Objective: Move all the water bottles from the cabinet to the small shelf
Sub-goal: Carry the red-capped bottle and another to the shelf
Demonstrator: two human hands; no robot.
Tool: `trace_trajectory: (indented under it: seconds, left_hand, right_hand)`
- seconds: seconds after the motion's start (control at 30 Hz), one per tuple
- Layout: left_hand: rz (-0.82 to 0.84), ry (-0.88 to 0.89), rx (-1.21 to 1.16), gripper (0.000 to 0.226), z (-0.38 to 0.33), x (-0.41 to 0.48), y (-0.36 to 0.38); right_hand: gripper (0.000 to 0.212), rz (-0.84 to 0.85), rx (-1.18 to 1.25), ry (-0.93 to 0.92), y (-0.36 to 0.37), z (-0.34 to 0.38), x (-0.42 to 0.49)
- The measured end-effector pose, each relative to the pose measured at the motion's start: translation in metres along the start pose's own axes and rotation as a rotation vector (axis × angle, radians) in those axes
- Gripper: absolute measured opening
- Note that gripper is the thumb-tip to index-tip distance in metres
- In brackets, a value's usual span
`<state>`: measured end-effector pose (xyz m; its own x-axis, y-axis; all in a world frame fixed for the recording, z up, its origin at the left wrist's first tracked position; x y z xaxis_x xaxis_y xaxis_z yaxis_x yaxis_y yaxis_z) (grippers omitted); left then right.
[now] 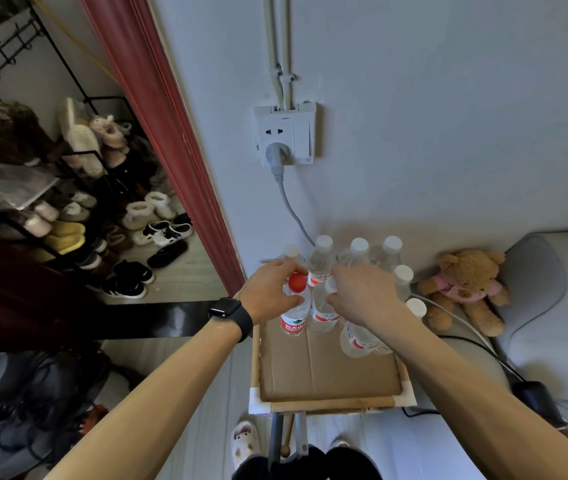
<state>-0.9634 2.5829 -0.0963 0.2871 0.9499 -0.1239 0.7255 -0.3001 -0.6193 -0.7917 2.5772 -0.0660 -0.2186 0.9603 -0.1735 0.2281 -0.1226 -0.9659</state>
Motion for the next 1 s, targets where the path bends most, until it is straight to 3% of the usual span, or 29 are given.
trace_trajectory:
  seconds: [0.2, 0.47, 0.77, 1.0]
  left_hand:
    - [-0.015, 0.008, 0.028, 0.037, 0.003, -0.002, 0.0]
    - [-0.009, -0.002, 0.038, 0.042, 0.001, -0.005, 0.0]
    - [-0.018, -0.005, 0.067, 0.039, -0.003, -0.006, -0.003]
    - [-0.011, -0.003, 0.091, 0.045, -0.001, -0.006, -0.01]
  right_hand:
    - [0.019, -0.005, -0.019, 0.007, 0.001, 0.002, 0.002]
    - [0.034, -0.013, 0.036, -0.001, 0.007, 0.002, -0.001]
    - [0.022, -0.036, 0.06, -0.031, 0.005, 0.004, 0.0]
    - [0.032, -0.072, 0.135, -0.007, 0.015, 0.0, 0.0]
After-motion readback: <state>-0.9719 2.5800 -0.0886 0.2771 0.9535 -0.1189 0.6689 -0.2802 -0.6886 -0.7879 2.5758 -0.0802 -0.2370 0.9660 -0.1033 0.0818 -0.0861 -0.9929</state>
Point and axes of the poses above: each hand's wrist, its own x-axis towards the middle knuckle, its own y-axis out of the palm, z = x × y, the point moved 3 cm from there along x, towards the middle knuckle, and after that the axes turned 14 degrees about -x, right-handed, at the moved point
